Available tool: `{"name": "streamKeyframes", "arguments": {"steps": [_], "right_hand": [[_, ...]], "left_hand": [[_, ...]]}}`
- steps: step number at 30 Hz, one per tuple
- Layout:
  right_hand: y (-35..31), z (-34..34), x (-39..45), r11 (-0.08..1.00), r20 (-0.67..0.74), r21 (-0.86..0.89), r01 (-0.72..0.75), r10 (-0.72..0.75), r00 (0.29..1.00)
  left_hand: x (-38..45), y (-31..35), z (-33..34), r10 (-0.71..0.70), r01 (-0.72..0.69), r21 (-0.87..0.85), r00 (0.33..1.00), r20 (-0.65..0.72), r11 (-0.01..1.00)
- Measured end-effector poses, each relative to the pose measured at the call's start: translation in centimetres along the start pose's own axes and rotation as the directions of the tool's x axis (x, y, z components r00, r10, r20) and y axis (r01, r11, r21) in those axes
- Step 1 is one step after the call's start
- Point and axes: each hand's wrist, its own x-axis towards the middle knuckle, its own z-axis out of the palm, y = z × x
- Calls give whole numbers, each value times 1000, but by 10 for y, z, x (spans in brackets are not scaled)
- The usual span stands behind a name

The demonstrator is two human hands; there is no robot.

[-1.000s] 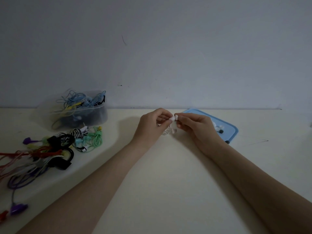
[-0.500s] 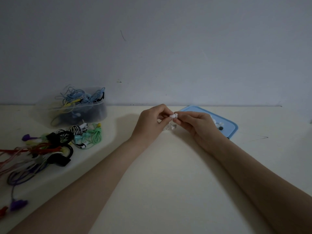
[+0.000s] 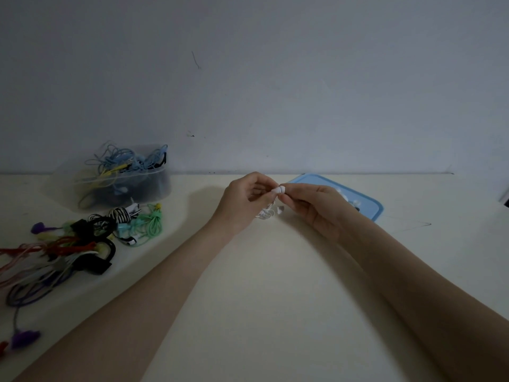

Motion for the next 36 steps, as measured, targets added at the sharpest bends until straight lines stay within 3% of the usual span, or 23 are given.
{"name": "streamKeyframes", "arguments": {"steps": [8,17,29,32,36], "right_hand": [[-6,-2,-2,986,-9,-162,36,-38,999],[-9,0,-4,972,5,-228,53,-53,999],[-8,2,0,876,-27,-457,153,-186,982],[-13,3,-1,824,-22,-541,169,-215,976],[-36,-8,-3,663,-92,-717,213,-393,915]], "left_hand": [[-1,0,0,-11,11,-10,1000,16,1000],[-1,0,-1,-38,38,-12,999,2,999],[0,-1,0,-84,84,19,996,0,996],[0,-1,0,-82,83,48,996,-29,995],[0,-1,1,-73,72,124,997,8,990]]}}
